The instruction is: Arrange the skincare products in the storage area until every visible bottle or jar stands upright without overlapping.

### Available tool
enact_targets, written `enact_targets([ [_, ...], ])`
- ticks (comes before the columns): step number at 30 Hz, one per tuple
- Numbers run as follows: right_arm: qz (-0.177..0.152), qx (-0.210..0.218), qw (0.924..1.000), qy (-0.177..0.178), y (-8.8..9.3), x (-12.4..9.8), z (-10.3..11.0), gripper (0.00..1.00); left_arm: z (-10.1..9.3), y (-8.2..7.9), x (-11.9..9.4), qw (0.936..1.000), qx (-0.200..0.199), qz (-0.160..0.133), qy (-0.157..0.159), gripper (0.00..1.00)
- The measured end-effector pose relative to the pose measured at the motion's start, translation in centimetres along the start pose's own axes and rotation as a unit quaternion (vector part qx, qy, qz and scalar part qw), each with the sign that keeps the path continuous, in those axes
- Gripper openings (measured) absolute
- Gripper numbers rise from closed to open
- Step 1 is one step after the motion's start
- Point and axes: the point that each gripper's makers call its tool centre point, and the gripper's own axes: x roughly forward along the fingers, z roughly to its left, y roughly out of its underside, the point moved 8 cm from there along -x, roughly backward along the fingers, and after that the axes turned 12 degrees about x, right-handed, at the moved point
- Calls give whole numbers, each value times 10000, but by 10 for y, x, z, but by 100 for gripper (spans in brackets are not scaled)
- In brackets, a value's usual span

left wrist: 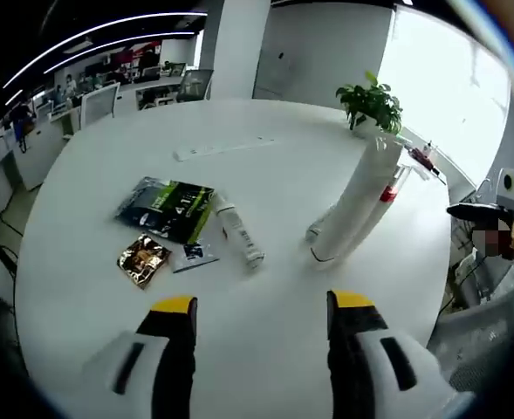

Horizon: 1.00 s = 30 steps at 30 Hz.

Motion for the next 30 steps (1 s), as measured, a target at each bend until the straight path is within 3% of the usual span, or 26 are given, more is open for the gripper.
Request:
enact_targets([
  [6, 33, 67, 10000, 13, 2, 3, -2, 99, 5, -5, 18, 9997, -244, -12, 21, 53],
  [30, 79, 222, 9997, 82, 3, 8, -9, 98, 17, -12, 66, 9997, -74, 193, -140, 48],
])
